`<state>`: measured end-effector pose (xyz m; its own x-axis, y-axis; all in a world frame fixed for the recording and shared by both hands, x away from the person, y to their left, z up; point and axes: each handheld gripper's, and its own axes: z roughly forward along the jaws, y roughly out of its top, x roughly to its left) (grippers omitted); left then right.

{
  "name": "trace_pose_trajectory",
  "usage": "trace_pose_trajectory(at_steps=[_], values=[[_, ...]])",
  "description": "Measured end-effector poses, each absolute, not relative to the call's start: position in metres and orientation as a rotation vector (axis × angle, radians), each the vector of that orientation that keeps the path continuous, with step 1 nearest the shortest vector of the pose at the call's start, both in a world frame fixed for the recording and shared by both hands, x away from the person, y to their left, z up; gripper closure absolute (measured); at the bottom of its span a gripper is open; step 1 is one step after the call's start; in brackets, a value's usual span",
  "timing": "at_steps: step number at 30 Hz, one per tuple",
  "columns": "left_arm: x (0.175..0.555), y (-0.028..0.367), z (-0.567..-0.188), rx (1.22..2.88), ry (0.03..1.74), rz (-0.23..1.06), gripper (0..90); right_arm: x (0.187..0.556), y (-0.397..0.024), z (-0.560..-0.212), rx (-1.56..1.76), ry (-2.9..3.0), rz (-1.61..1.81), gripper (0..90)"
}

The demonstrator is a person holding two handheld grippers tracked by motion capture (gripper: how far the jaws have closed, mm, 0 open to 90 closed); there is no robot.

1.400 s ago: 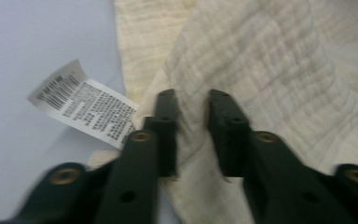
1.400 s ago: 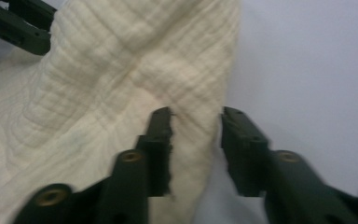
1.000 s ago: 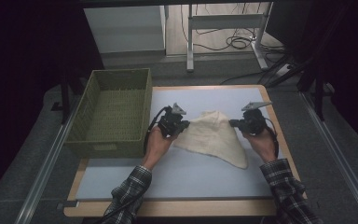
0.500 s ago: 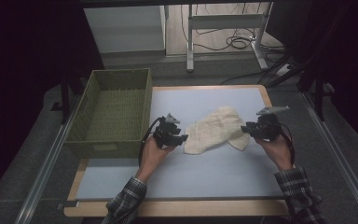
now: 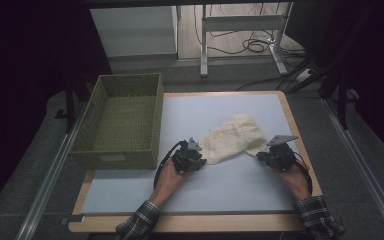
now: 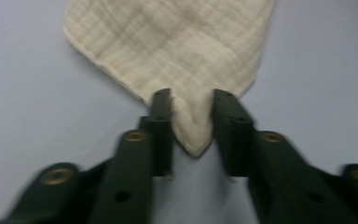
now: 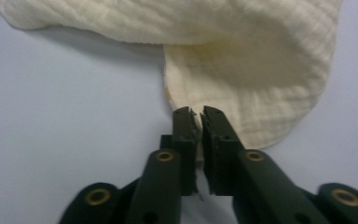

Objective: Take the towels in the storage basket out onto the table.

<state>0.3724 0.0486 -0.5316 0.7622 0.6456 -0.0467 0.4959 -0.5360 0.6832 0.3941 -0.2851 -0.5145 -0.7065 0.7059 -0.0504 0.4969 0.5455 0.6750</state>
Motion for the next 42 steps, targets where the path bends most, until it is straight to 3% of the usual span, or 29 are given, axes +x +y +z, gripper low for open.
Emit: trace_pose_trajectory(at_steps=[2,8,11,18,20,21,22,26,33,39,42], values=[[0.372,0.047,-0.530,2.263,0.840,0.287,87.1,0.394,-0.285,-0.514,0.992,2.470,0.932,86.8],[0.358,0.071,-0.490,2.154,0.812,0.300,87.5,0.372,-0.298,-0.477,0.935,2.415,1.023,86.9],[0.334,0.087,-0.473,2.124,0.781,0.279,87.1,0.341,-0.308,-0.457,0.888,2.419,1.067,86.9],[0.281,0.101,-0.499,2.185,0.763,0.104,85.4,0.293,-0.320,-0.474,0.932,2.505,1.113,86.2],[0.278,0.102,-0.509,2.212,0.772,0.067,79.2,0.284,-0.322,-0.487,0.974,2.558,1.123,84.1],[0.281,0.102,-0.510,2.204,0.793,0.106,65.0,0.279,-0.322,-0.496,0.981,2.585,1.098,78.1],[0.281,0.102,-0.510,2.204,0.793,0.106,61.3,0.279,-0.322,-0.496,0.981,2.585,1.098,78.1],[0.309,0.100,-0.498,2.159,0.833,0.176,57.6,0.294,-0.323,-0.489,0.985,2.518,1.125,73.3],[0.377,0.067,-0.492,2.130,0.866,0.246,60.8,0.355,-0.308,-0.479,0.967,2.431,1.118,73.4],[0.416,0.047,-0.494,2.139,0.901,0.251,60.5,0.397,-0.294,-0.480,1.006,2.416,1.106,73.0],[0.427,0.035,-0.506,2.174,0.912,0.220,60.1,0.412,-0.286,-0.487,1.038,2.425,1.099,68.1]])
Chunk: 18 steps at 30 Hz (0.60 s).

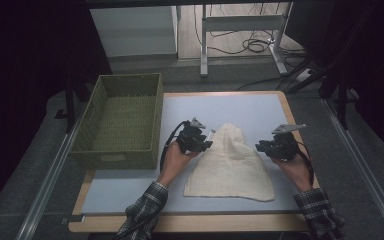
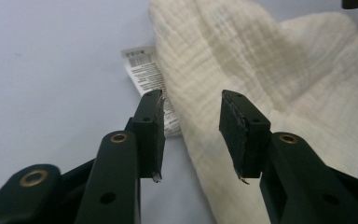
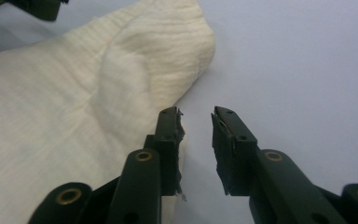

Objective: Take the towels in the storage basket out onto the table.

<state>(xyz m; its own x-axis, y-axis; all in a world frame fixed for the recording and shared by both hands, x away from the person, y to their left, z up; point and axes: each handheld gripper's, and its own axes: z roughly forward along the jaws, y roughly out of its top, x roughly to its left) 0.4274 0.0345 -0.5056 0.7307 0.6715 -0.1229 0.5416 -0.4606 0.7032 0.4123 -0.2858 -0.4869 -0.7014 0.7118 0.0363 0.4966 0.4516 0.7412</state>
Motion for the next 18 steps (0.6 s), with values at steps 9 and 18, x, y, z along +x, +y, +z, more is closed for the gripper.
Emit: trace_pose_trajectory(at_steps=[9,18], values=[[0.415,0.037,-0.524,2.234,0.923,0.243,88.2,0.401,-0.258,-0.513,0.977,2.538,1.059,61.5],[0.396,0.060,-0.529,2.234,0.952,0.309,64.3,0.413,-0.245,-0.512,0.967,2.536,1.005,57.4]])
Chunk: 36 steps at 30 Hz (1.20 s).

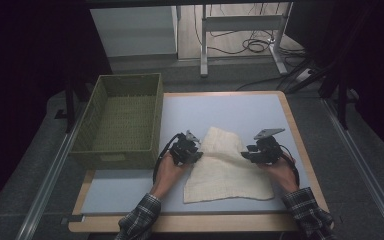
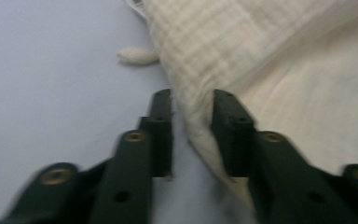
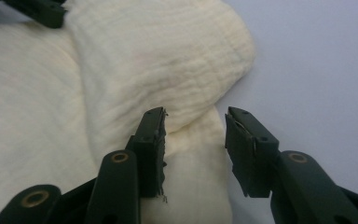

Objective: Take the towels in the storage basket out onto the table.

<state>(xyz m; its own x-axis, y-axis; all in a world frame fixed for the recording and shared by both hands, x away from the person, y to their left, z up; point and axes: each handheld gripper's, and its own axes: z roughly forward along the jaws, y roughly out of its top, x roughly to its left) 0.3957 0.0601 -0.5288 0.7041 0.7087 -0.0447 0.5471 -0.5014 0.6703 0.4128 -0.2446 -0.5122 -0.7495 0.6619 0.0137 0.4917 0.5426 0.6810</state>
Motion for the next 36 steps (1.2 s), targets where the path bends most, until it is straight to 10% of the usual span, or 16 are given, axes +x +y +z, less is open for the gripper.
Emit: trace_pose_trajectory(at_steps=[3,6,9,17,20,21,36], values=[[0.396,0.063,-0.531,2.214,0.968,0.304,58.0,0.412,-0.241,-0.518,0.959,2.542,0.969,59.3],[0.395,0.062,-0.533,2.189,0.959,0.286,59.4,0.411,-0.243,-0.518,1.020,2.529,0.987,83.7],[0.396,0.057,-0.531,2.203,0.919,0.218,87.1,0.411,-0.243,-0.516,1.025,2.566,0.997,88.1],[0.388,0.062,-0.469,2.053,0.831,0.424,85.5,0.409,-0.272,-0.453,0.996,2.290,1.100,88.1],[0.398,0.051,-0.457,2.110,0.822,0.459,60.8,0.413,-0.286,-0.435,1.011,2.194,1.083,83.8],[0.403,0.050,-0.460,2.137,0.850,0.468,50.6,0.421,-0.290,-0.439,1.046,2.229,0.986,68.9],[0.443,0.068,-0.507,2.138,1.048,0.261,51.7,0.457,-0.309,-0.484,1.221,2.281,0.941,61.2]])
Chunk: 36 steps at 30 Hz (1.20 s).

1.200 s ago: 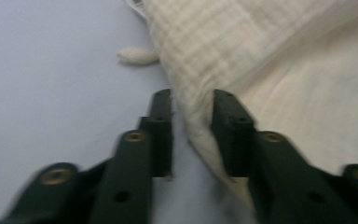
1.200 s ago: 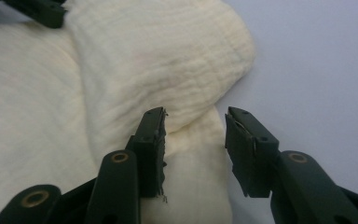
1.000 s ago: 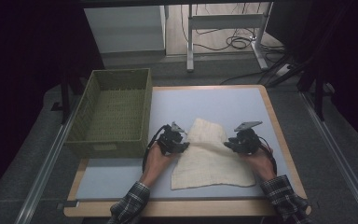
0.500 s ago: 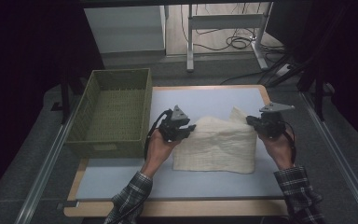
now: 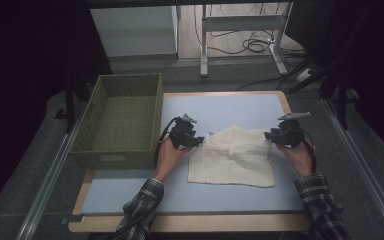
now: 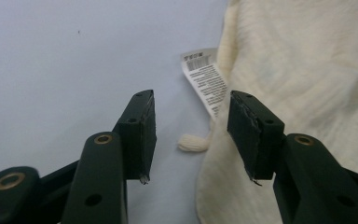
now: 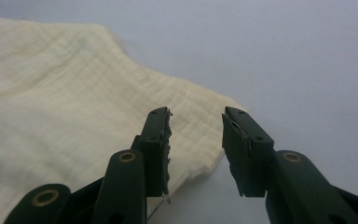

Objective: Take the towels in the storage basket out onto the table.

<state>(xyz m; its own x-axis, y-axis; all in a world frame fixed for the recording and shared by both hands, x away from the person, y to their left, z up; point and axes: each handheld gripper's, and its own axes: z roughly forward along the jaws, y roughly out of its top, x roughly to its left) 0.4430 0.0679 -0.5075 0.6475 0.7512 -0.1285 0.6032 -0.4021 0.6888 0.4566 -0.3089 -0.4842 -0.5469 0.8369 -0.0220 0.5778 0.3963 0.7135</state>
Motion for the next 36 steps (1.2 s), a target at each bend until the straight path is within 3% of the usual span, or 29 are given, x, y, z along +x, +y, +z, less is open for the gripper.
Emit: trace_pose_trajectory(at_steps=[7,10,14,15,18,21,23,25,26,27,33,36], values=[[0.437,0.060,-0.523,2.202,1.033,0.205,47.6,0.475,-0.308,-0.506,1.282,2.291,0.876,52.6],[0.427,0.051,-0.528,2.224,1.010,0.250,47.1,0.474,-0.307,-0.513,1.299,2.293,0.878,56.1],[0.422,0.046,-0.524,2.251,1.008,0.207,64.4,0.468,-0.306,-0.512,1.312,2.336,0.906,83.2],[0.422,0.047,-0.524,2.253,0.996,0.178,83.1,0.467,-0.304,-0.511,1.309,2.364,0.908,86.7],[0.423,0.048,-0.521,2.250,0.967,0.187,86.4,0.468,-0.301,-0.509,1.282,2.366,0.892,87.8],[0.420,0.056,-0.490,2.147,0.935,0.320,86.5,0.474,-0.299,-0.492,1.249,2.326,0.929,88.1],[0.412,0.060,-0.460,2.057,0.880,0.480,86.0,0.475,-0.297,-0.469,1.209,2.263,0.994,88.1],[0.417,0.062,-0.442,2.023,0.919,0.625,80.0,0.477,-0.296,-0.448,1.176,2.180,1.055,85.5],[0.426,0.062,-0.441,2.050,0.985,0.594,60.7,0.483,-0.296,-0.438,1.156,2.144,1.041,69.0],[0.433,0.063,-0.443,2.076,1.021,0.551,50.1,0.489,-0.296,-0.434,1.166,2.135,0.992,59.6],[0.416,0.068,-0.480,2.139,1.033,0.481,48.6,0.469,-0.304,-0.445,1.204,2.210,1.030,57.6],[0.412,0.074,-0.497,2.146,1.063,0.424,53.7,0.438,-0.307,-0.468,1.191,2.327,1.021,60.6]])
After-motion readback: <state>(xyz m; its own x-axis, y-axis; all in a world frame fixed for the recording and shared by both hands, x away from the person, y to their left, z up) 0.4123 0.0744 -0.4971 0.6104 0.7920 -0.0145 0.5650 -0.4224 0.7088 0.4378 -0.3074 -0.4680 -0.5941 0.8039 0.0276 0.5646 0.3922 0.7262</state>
